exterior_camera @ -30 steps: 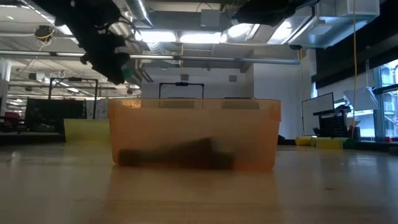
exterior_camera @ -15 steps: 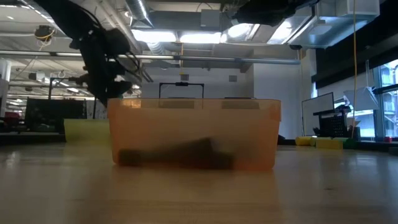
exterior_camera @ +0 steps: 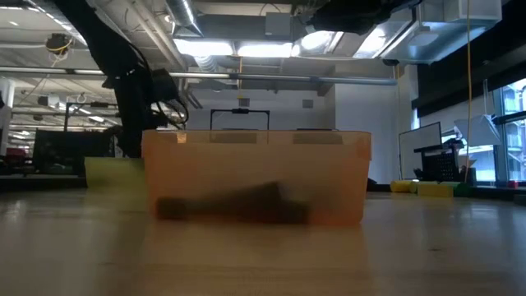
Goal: Sort blocks by size
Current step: Put the green cylindrical block into the yellow bin, then put the yellow cylindrical block into the yellow bin
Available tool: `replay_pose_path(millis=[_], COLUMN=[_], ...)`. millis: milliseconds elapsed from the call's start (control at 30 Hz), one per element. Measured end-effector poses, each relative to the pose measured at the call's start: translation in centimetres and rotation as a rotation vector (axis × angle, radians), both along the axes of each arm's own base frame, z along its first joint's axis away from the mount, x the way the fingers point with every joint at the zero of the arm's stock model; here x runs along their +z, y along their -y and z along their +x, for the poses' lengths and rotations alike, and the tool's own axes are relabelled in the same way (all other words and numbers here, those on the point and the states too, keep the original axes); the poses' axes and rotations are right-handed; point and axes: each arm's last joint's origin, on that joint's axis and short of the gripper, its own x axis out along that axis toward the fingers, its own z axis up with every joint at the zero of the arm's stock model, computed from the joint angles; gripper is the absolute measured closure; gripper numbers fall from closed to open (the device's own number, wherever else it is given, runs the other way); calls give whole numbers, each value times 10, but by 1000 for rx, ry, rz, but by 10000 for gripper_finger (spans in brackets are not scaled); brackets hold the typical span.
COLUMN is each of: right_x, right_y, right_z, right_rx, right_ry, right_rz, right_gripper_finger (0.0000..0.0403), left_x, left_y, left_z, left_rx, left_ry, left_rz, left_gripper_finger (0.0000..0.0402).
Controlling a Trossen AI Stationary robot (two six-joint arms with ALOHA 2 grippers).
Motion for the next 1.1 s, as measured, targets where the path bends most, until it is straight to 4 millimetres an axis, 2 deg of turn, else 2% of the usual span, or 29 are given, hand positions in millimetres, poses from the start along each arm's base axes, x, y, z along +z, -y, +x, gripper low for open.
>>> replay_pose_path(millis=[200,767,1100], right_x=[0,0,0], right_y=[0,0,0], right_z=[0,0,0], right_rx=[0,0,0], right_ry=[0,0,0], right_rz=[0,0,0], right_gripper_finger=[162,162,162], left_x=[-9,-8,-7], left_y=[-7,-8,-8], left_z=[-3,-1,0], left_rx=[26,21,5], left_ry=[0,18,23], left_rz=[-25,-7,1], left_gripper_finger=[272,271,216])
